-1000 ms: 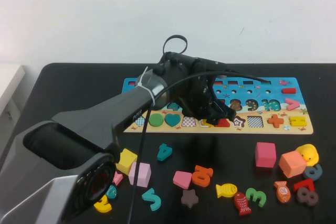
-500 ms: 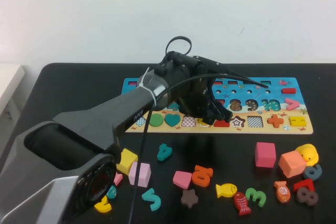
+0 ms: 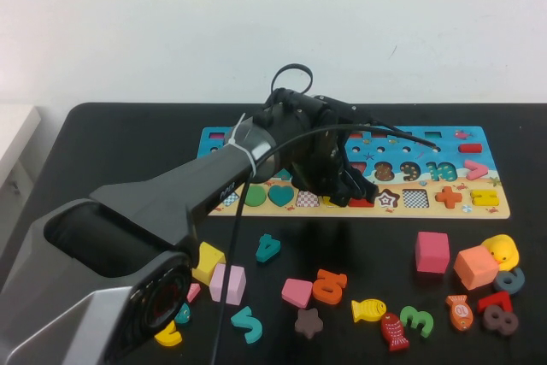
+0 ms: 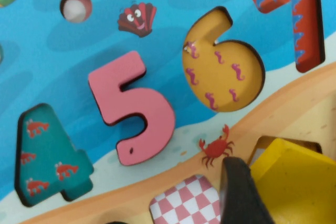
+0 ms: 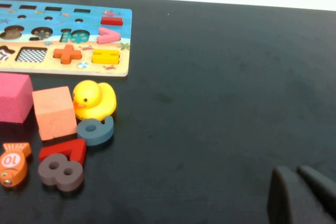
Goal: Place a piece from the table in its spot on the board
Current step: Place the "five-pointed star" into the hole of the five-pointed star
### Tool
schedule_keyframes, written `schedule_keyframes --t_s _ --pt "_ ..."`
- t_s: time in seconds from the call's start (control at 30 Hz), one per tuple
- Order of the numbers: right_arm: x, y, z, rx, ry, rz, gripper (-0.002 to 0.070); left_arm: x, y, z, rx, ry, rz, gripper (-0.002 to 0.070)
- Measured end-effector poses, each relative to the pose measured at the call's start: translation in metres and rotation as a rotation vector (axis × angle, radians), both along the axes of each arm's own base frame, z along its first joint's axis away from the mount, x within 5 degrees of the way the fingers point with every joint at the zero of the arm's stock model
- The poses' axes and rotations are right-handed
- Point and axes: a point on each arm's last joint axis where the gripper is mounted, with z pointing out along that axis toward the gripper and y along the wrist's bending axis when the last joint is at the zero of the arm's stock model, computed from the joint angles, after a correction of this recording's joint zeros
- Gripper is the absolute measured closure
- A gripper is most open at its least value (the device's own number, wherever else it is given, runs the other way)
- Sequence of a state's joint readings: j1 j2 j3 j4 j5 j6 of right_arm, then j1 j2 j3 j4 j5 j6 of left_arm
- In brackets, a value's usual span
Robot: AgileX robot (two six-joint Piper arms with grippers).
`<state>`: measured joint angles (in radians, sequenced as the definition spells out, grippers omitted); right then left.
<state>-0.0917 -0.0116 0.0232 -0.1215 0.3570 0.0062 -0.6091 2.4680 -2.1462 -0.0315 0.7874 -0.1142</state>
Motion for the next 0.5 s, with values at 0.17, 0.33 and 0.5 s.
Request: schedule_keyframes --t_s 0.17,0.33,0.5 --pt "0.0 0.0 0.0 0.0 0.0 0.0 0.0657 -0.0006 -0.0009 -0.001 0.001 0.001 -0.002 0.0364" --pt "0.0 0.0 0.0 0.0 0.0 0.0 0.0657 -0.0008 -0.0007 -0.0011 0.008 0.001 -0.01 0.0364" --pt "0.0 0.0 0.0 0.0 0.0 0.0 0.0657 -0.0003 -0.001 0.0011 0.029 -0.001 -0.043 0.0341"
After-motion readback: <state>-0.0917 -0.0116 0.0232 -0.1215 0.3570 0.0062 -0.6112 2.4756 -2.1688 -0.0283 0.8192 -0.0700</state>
